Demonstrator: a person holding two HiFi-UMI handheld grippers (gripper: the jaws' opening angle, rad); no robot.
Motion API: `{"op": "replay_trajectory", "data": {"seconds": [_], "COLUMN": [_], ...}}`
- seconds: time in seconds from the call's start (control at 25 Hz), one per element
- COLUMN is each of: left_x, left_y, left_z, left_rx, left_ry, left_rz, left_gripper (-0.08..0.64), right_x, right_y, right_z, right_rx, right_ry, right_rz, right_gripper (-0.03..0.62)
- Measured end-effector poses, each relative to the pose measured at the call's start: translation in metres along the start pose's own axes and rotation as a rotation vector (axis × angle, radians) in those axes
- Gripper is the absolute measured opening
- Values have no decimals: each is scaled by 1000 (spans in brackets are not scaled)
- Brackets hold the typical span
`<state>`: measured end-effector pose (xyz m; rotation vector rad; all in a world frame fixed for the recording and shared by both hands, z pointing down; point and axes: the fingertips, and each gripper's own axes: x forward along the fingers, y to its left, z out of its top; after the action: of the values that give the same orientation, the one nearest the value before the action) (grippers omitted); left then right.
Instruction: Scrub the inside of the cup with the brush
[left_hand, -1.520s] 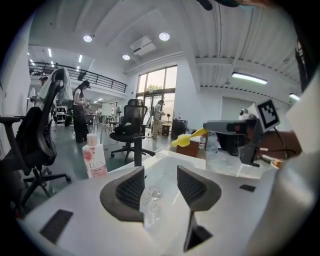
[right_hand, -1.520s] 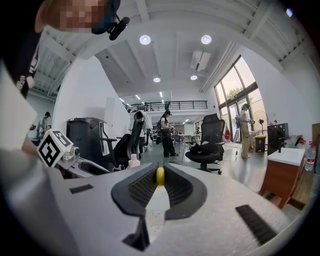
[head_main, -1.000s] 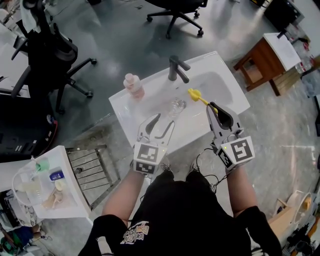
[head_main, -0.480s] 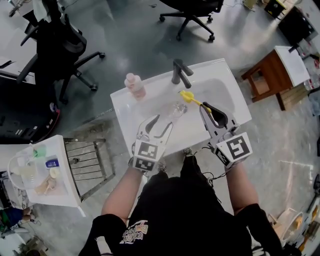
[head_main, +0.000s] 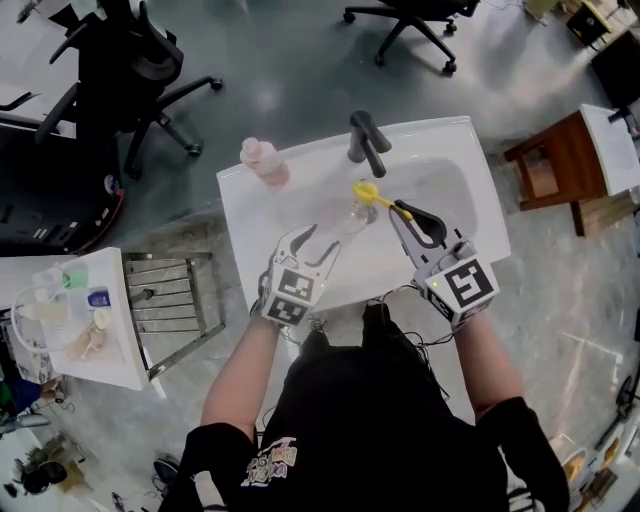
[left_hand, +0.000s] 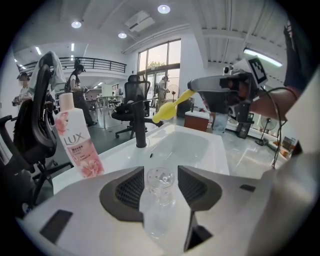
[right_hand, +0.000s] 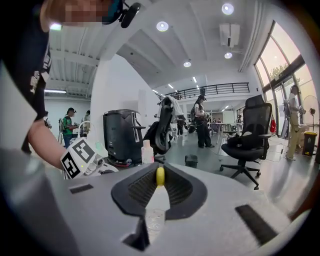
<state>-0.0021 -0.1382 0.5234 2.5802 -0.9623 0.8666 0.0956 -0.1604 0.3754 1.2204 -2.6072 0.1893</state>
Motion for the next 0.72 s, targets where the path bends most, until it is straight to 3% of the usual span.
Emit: {"op": "replay_trajectory", "data": {"seconds": [0.72], "left_x": [82], "left_y": [4], "left_z": [-65], "left_rx": [49], "left_ry": [219], "left_rz": [-54], "left_gripper": [189], "right_x": [57], "right_y": [3], "right_z": [-80], "right_rx": [9], "right_ry": [191], "right_rz": [136], "right_gripper": [38]}}
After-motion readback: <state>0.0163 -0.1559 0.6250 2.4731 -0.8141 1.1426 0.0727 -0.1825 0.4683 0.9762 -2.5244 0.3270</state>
